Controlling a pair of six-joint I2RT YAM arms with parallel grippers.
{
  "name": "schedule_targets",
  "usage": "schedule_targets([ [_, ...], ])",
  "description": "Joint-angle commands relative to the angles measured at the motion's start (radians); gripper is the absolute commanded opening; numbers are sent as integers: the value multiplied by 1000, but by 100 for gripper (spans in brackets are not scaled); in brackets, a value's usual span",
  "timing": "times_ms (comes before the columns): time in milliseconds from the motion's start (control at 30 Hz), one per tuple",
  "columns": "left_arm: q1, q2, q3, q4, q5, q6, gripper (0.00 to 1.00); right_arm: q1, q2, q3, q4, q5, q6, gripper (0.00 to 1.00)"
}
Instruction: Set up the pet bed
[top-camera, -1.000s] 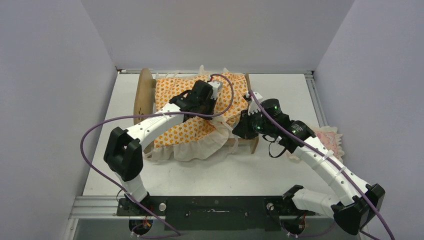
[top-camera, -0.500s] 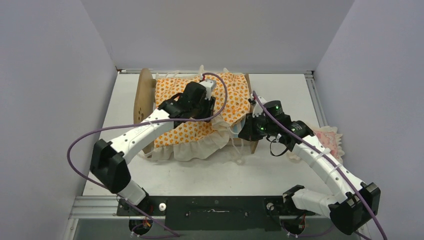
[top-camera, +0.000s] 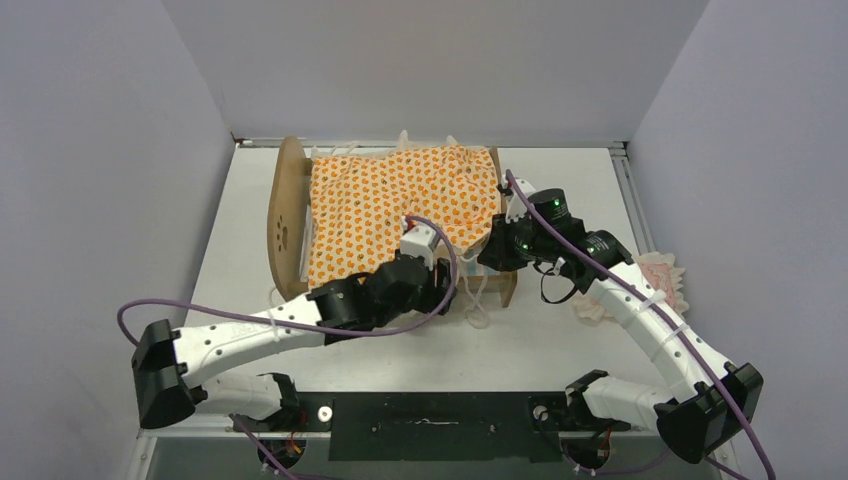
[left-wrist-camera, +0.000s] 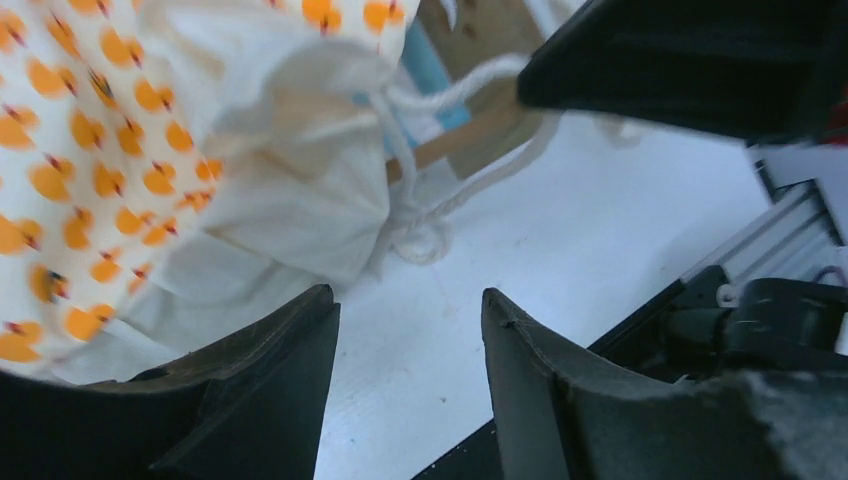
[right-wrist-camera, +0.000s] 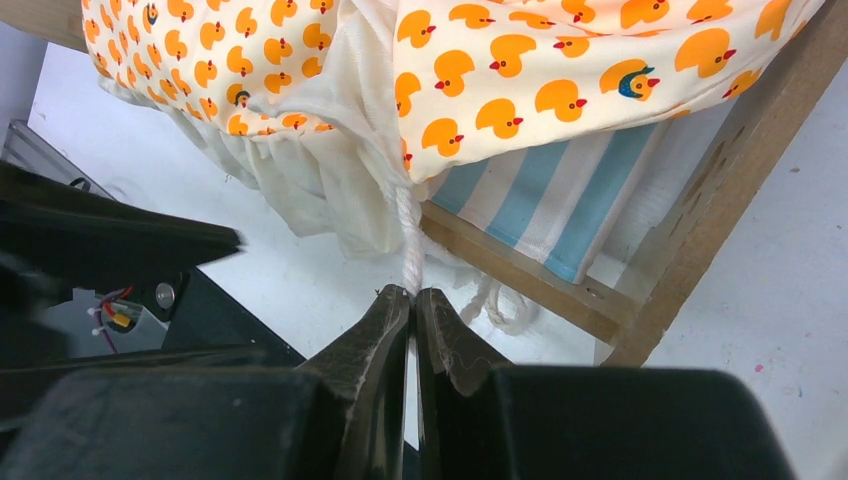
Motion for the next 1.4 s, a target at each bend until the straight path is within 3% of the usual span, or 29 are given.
schedule_targets([
  [0, -88, 92, -107, 227, -226, -186, 53, -5, -7, 21, 7, -8, -18, 5],
  [133, -110, 186, -118, 335, -322, -225, 54, -6, -11, 30, -3, -8, -24, 5],
  [267, -110, 255, -96, 424, -329, -228, 55, -7, -11, 64, -32, -2, -40, 5],
  [633, -110, 404, -68, 459, -419, -287, 55, -9, 7, 84, -17, -27, -27, 5],
  [700, -110, 419, -65, 456, -456, -290, 51, -9, 9, 93, -18, -29, -28, 5],
  [900, -105, 421, -63, 428, -526, -271, 11, -11, 46, 220, -114, 48, -123, 5],
  [1000, -95, 408, -66, 421, -533, -251, 0, -12, 82, 318, -153, 107, -186, 5],
  [1167, -78, 398, -60, 409, -522, -218, 0, -11, 146, 478, -170, 192, -283, 5],
  [1367, -75, 390, -54, 408, -486, -189, 0, -9, 190, 551, -136, 202, -412, 6],
])
